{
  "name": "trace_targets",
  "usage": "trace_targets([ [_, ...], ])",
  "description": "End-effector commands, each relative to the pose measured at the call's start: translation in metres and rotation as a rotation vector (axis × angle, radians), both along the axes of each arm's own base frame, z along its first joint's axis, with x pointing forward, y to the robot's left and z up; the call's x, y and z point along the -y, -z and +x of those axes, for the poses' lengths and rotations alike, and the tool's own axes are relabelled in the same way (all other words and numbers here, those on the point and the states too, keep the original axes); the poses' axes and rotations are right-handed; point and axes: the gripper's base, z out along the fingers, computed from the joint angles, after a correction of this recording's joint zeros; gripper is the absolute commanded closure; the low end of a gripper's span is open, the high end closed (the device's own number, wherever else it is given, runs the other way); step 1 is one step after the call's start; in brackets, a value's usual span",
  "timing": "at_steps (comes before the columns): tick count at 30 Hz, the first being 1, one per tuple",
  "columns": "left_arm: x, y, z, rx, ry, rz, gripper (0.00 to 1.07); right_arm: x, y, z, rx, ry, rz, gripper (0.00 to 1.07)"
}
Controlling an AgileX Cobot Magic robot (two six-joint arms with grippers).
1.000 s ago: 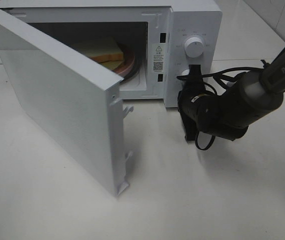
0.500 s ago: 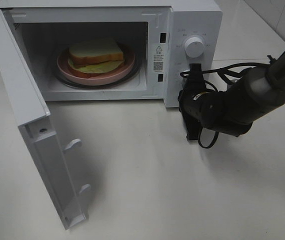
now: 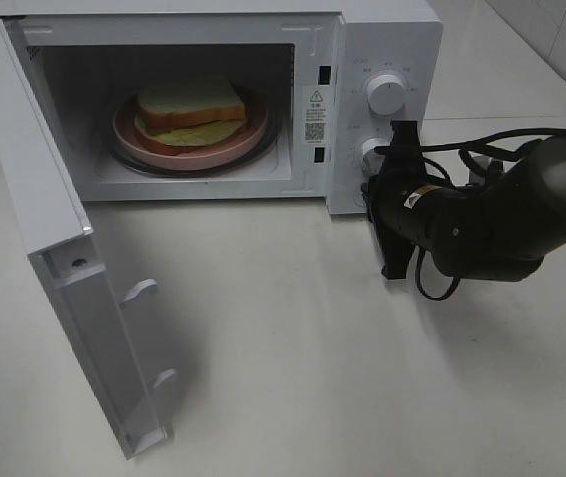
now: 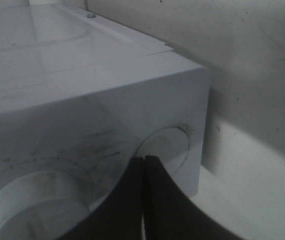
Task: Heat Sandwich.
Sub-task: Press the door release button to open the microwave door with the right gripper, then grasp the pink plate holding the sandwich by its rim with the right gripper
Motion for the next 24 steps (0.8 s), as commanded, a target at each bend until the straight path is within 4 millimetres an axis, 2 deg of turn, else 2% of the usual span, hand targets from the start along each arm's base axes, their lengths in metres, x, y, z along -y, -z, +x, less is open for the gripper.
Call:
trace_targets([
  [1,0.000,0.001,-0.003,0.024,0.010,0.002,0.10,-0.003,-0.003,-0.009,0.011,-0.024,0.013,1.07],
  [8,0.000,0.001,-0.003,0.024,0.010,0.002,0.10,-0.003,-0.010,-0.023,0.003,-0.044,0.012,1.07],
  [14,0.000,0.001,-0.003,0.024,0.010,0.002,0.10,0.000,-0.030,-0.037,0.024,-0.121,-0.024,1.07],
  [19,0.000,0.001,-0.003,0.024,0.010,0.002,0.10,-0.002,-0.044,-0.048,-0.006,-0.247,-0.111,1.07],
  [24,0.000,0.001,-0.003,0.024,0.010,0.002,0.10,-0.003,-0.056,-0.060,-0.045,-0.438,-0.299,1.07],
])
